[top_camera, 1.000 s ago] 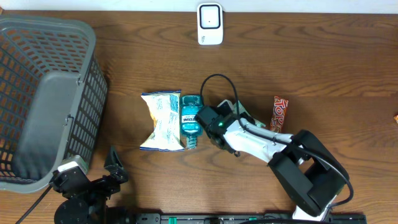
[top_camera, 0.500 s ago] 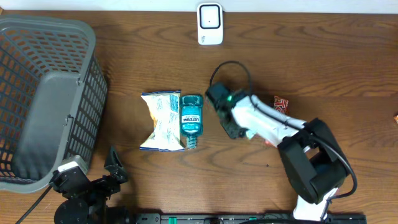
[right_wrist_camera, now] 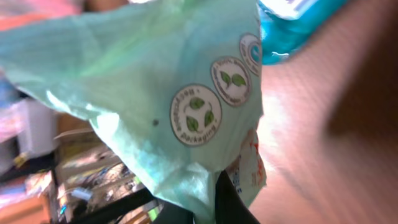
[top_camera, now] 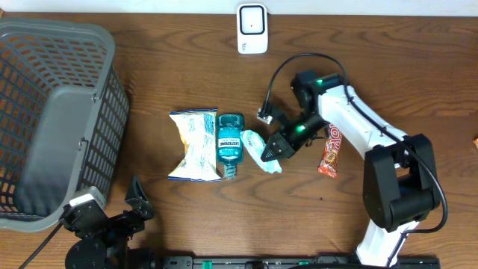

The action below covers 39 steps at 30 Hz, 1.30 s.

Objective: Scan the item barcode
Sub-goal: 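Lift the wipes pack and carry it up toward the white scanner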

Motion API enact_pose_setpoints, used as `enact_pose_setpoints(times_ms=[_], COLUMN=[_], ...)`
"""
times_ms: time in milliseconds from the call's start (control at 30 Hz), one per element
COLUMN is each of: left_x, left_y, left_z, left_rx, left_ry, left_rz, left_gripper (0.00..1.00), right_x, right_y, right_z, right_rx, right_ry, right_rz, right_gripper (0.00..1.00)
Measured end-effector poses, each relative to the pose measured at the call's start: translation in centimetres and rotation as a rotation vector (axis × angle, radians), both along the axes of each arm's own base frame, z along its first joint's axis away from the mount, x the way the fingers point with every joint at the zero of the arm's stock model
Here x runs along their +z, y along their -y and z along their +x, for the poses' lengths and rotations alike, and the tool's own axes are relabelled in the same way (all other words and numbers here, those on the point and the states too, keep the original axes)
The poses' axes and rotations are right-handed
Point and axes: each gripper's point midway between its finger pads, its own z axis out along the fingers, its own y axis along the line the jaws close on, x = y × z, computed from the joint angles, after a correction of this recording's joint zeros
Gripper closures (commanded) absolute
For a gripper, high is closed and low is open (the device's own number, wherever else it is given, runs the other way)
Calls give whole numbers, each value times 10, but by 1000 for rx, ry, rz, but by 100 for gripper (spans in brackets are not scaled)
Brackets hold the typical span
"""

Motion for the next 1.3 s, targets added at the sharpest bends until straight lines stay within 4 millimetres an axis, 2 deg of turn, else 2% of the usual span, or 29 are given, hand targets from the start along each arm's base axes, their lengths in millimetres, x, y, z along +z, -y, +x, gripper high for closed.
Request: enact_pose_setpoints(times_ms=[267,500,733,1300], left_x=[0,0,0,0], left_y=[0,0,0,0], left_z=[0,0,0,0], left_rx=[0,0,0,0], left_ry=[0,0,0,0], left_rz=[0,0,0,0], left_gripper=[2,2,2,2], right_x=[48,73,76,76], right_y=[-12,-11,-12,-13], right_z=[-36,-55,-54,-54], right_rx=[181,275,323,330], right_ry=[40,110,201,217], right_rz=[356,531,598,610], right_gripper=[99,99,99,99])
